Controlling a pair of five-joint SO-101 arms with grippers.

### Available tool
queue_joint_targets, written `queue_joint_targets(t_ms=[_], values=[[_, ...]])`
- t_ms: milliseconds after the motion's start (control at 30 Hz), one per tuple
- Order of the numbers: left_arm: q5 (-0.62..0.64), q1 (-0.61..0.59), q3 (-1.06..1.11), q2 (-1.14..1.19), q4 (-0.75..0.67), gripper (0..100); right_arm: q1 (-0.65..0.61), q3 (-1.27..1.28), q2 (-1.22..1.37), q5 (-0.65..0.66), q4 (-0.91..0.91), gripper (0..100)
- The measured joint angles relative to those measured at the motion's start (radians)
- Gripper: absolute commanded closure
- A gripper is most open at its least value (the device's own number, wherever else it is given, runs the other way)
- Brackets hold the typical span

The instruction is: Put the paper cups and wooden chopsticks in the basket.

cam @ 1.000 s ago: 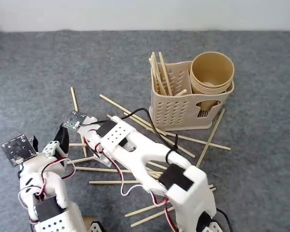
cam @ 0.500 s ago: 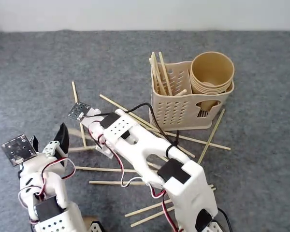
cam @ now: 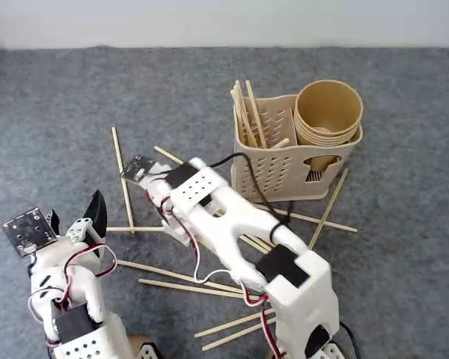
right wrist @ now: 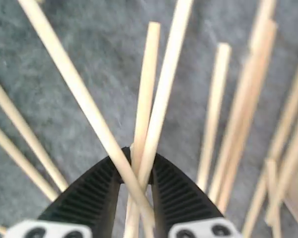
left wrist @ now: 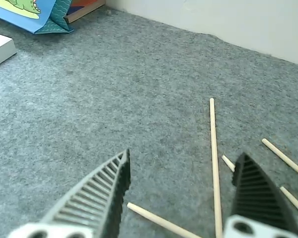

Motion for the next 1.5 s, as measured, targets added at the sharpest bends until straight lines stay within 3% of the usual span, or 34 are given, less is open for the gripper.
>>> queue_joint_targets(t_ms=[433, 967, 1267, 1500], values=[[0.0, 0.0, 0.0, 0.0, 0.0, 68, 0.071, 0.0, -0.348, -0.014, 0.193, 99.1], [0.0, 0.0, 0.0, 0.0, 0.0, 68, 0.071, 0.0, -0.824, -0.023, 0.196, 99.1], [0.0, 0.0, 0.0, 0.0, 0.0, 68, 0.074, -0.181, -0.933, -0.023, 0.196, 99.1], [0.0, 0.0, 0.0, 0.0, 0.0, 68, 0.189, -0.293, -0.934, -0.026, 0.083, 99.1]])
